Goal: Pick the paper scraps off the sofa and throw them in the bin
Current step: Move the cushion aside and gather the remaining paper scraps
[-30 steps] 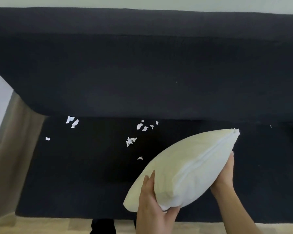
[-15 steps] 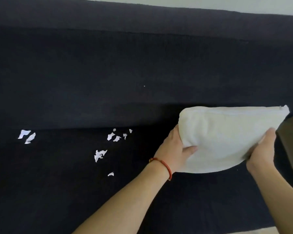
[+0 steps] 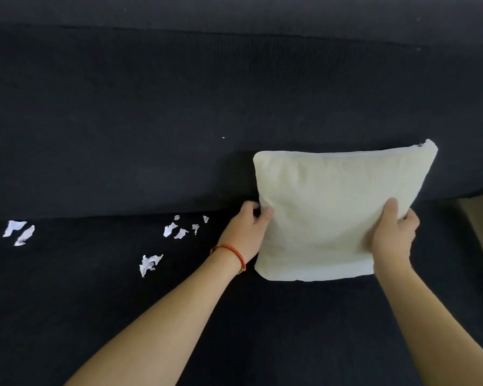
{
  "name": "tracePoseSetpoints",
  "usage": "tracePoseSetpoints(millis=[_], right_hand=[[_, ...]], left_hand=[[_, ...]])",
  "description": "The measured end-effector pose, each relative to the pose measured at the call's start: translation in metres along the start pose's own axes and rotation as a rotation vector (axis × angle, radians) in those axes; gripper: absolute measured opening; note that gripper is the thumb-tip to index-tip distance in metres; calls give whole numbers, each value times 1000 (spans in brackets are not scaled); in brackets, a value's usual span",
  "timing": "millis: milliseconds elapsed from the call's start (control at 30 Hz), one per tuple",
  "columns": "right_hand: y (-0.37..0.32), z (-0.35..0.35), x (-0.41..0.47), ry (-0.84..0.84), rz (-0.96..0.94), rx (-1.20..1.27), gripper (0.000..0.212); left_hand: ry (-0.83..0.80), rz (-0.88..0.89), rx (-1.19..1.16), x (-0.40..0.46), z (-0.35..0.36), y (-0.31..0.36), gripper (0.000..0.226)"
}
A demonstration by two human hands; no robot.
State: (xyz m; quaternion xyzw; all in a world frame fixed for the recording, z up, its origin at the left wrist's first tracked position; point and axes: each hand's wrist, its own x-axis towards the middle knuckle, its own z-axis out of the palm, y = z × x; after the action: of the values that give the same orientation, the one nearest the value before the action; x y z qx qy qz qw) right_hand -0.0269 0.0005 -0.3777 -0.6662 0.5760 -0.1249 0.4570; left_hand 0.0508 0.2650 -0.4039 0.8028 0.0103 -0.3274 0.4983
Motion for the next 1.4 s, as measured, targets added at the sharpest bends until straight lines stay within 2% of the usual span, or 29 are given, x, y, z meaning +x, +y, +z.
tracePoseSetpoints(millis=[67,100,167,233,300,400,467,533,700,900,1067,1267,1400], right_hand=[[22,5,-33,188,-201,-93,71],[36,11,-58,207,-376,-116,60],[70,31,-107,53,-742,-153,42],[103,61,-148,-223,-904,-235,30],[120,97,-180,-528,-838,-356,23],[136,152,-212,-878,-602,-572,33],[145,181,-232,-1037,-553,-701,40],[152,201,-254,-1110,-558,-805,45],[158,228,-290,-953,-582,-863,32],[148,240,-306,-820,-522,-791,14],[113,262,-311,-625,-720,-587,17],[105,290,-315,-703,-816,-684,11],[119,294,-323,-741,-870,-775,12]], left_hand=[[11,-61,9,-11,-4,-21,46],[17,-93,23,-18,-8,-37,43],[31,-165,49,-34,-17,-73,31],[80,-257,18,-53,-29,-111,18],[156,-373,-46,-73,-45,-146,17],[260,-541,-161,-103,-68,-192,20],[317,-625,-260,-121,-83,-218,20],[359,-663,-321,-134,-96,-233,18],[399,-658,-453,-151,-122,-251,11],[293,-618,-505,-158,-148,-262,14],[267,-620,-505,-163,-163,-269,15],[272,-641,-557,-173,-173,-277,14],[296,-657,-678,-168,-188,-276,15]])
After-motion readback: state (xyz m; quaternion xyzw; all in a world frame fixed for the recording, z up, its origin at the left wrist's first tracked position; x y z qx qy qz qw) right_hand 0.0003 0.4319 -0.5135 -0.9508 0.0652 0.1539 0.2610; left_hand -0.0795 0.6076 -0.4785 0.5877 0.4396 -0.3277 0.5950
